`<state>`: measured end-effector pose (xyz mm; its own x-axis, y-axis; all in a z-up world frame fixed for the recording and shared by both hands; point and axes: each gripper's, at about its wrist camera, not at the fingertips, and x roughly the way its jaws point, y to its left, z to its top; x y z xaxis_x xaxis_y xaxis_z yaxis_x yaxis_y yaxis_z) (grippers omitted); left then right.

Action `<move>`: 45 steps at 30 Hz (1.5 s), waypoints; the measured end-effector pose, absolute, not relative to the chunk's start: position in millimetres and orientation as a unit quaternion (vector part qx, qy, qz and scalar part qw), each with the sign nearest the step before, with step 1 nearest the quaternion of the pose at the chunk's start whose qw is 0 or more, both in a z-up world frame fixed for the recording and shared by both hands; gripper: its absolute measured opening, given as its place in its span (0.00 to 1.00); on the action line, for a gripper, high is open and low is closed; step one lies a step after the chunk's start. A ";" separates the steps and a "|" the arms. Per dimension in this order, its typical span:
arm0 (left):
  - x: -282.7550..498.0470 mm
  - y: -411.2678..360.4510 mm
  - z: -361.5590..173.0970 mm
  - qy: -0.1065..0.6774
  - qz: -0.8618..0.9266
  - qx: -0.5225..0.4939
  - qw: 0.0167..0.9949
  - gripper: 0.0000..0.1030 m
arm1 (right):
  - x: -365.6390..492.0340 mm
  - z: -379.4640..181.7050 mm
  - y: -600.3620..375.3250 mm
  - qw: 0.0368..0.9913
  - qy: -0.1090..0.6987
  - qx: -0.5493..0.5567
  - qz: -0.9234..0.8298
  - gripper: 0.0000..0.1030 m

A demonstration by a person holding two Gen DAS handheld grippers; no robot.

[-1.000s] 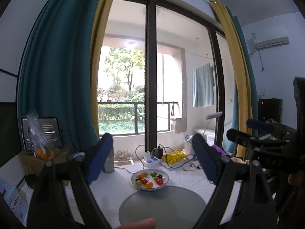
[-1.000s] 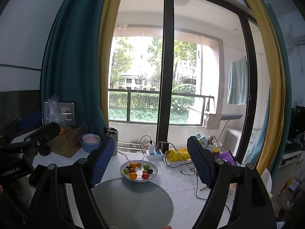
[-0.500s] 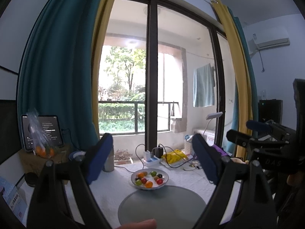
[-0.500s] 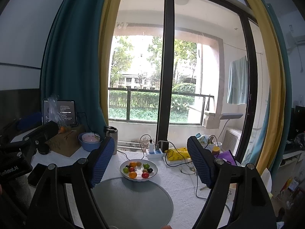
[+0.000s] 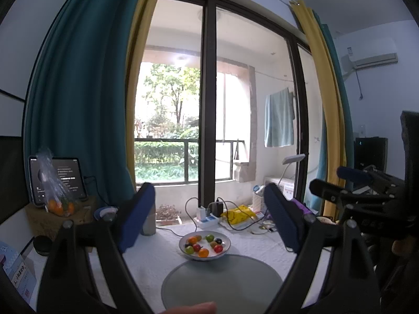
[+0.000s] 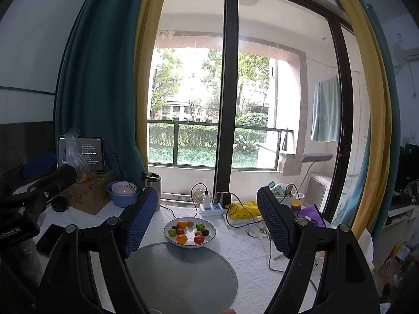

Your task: Organize fruits

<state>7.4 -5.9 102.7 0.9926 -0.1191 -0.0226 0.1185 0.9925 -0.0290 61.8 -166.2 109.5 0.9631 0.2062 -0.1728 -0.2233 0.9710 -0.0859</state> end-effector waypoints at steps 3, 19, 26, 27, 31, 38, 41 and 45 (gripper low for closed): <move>7.0 -6.0 102.7 0.012 -0.060 -0.014 0.998 0.84 | 62.0 109.6 -166.4 0.989 0.082 -0.052 0.109 0.79; 6.9 -7.3 101.8 0.014 -0.061 -0.016 0.998 0.84 | 61.9 109.1 -167.4 0.989 0.083 -0.052 0.107 0.79; 6.5 -7.7 101.2 0.013 -0.061 -0.015 0.998 0.84 | 61.4 108.4 -167.9 0.989 0.084 -0.052 0.107 0.79; 6.4 -7.6 101.2 0.013 -0.061 -0.015 0.998 0.84 | 61.4 108.4 -167.9 0.989 0.083 -0.052 0.107 0.79; 6.5 -7.6 101.4 0.013 -0.061 -0.016 0.998 0.84 | 61.8 108.3 -168.2 0.989 0.085 -0.053 0.106 0.79; 6.2 -8.4 99.9 0.014 -0.061 -0.016 0.998 0.84 | 62.4 108.3 -168.0 0.989 0.086 -0.053 0.107 0.79; 6.4 -8.3 100.0 0.014 -0.061 -0.016 0.998 0.84 | 62.4 108.4 -167.9 0.989 0.086 -0.053 0.106 0.79; 5.9 -8.8 99.8 0.015 -0.061 -0.016 0.998 0.84 | 62.5 108.5 -168.0 0.989 0.086 -0.053 0.107 0.79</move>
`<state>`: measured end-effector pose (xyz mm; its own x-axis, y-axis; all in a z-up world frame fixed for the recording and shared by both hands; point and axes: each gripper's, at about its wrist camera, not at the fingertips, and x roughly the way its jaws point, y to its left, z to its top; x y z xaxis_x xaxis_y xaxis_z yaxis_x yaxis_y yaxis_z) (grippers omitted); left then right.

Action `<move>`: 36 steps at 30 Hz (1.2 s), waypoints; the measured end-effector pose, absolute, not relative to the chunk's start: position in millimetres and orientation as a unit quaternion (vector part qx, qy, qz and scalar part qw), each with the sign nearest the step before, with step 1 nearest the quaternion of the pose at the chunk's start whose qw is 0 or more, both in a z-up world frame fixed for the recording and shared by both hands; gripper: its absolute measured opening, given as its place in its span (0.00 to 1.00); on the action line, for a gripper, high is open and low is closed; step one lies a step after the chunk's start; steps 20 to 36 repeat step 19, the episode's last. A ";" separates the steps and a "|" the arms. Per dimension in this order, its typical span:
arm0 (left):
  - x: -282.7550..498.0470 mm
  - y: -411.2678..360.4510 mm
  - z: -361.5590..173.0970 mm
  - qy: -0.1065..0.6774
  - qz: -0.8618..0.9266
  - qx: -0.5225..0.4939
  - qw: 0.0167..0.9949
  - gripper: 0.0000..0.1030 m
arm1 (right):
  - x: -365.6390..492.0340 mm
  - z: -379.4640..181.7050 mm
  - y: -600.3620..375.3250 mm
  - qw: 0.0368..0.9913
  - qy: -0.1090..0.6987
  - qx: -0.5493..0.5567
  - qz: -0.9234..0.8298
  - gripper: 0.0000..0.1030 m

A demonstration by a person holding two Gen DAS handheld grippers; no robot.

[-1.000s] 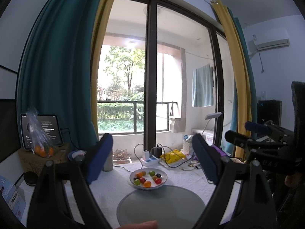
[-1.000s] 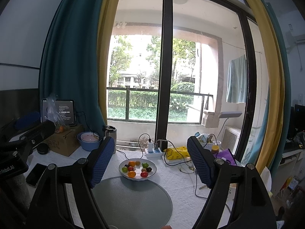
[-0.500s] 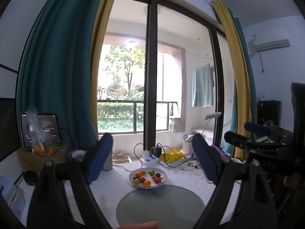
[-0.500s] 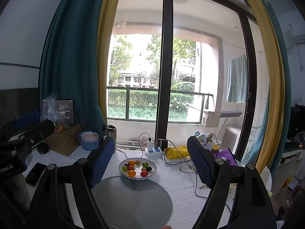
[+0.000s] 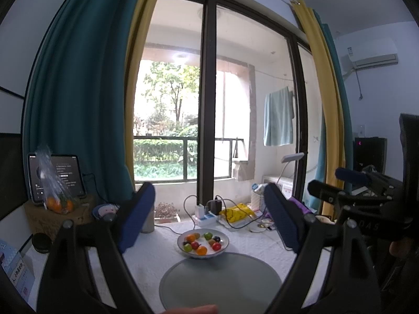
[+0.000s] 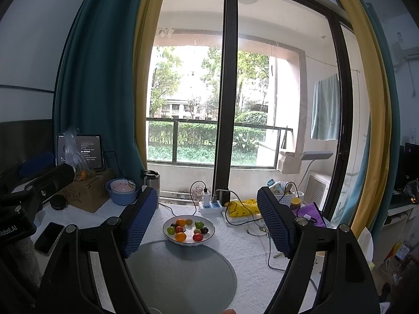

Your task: Organize fruits

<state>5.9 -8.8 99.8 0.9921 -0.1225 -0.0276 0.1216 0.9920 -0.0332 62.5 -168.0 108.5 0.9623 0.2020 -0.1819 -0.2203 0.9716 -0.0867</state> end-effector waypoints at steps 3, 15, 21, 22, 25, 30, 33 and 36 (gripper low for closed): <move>5.5 -9.2 99.4 0.015 -0.061 -0.016 0.998 0.84 | 62.5 108.6 -167.9 0.989 0.086 -0.053 0.107 0.79; 5.1 -12.8 98.0 0.019 -0.066 -0.016 0.998 0.84 | 62.6 108.5 -168.0 0.989 0.087 -0.053 0.107 0.79; 12.3 -14.3 95.7 0.039 -0.073 -0.014 0.996 0.84 | 63.0 107.7 -168.0 0.989 0.089 -0.054 0.107 0.79; 12.3 -14.3 95.7 0.039 -0.073 -0.014 0.996 0.84 | 63.0 107.7 -168.0 0.989 0.089 -0.054 0.107 0.79; 12.3 -14.3 95.7 0.039 -0.073 -0.014 0.996 0.84 | 63.0 107.7 -168.0 0.989 0.089 -0.054 0.107 0.79; 12.3 -14.3 95.7 0.039 -0.073 -0.014 0.996 0.84 | 63.0 107.7 -168.0 0.989 0.089 -0.054 0.107 0.79; 12.3 -14.3 95.7 0.039 -0.073 -0.014 0.996 0.84 | 63.0 107.7 -168.0 0.989 0.089 -0.054 0.107 0.79; 12.3 -14.3 95.7 0.039 -0.073 -0.014 0.996 0.84 | 63.0 107.7 -168.0 0.989 0.089 -0.054 0.107 0.79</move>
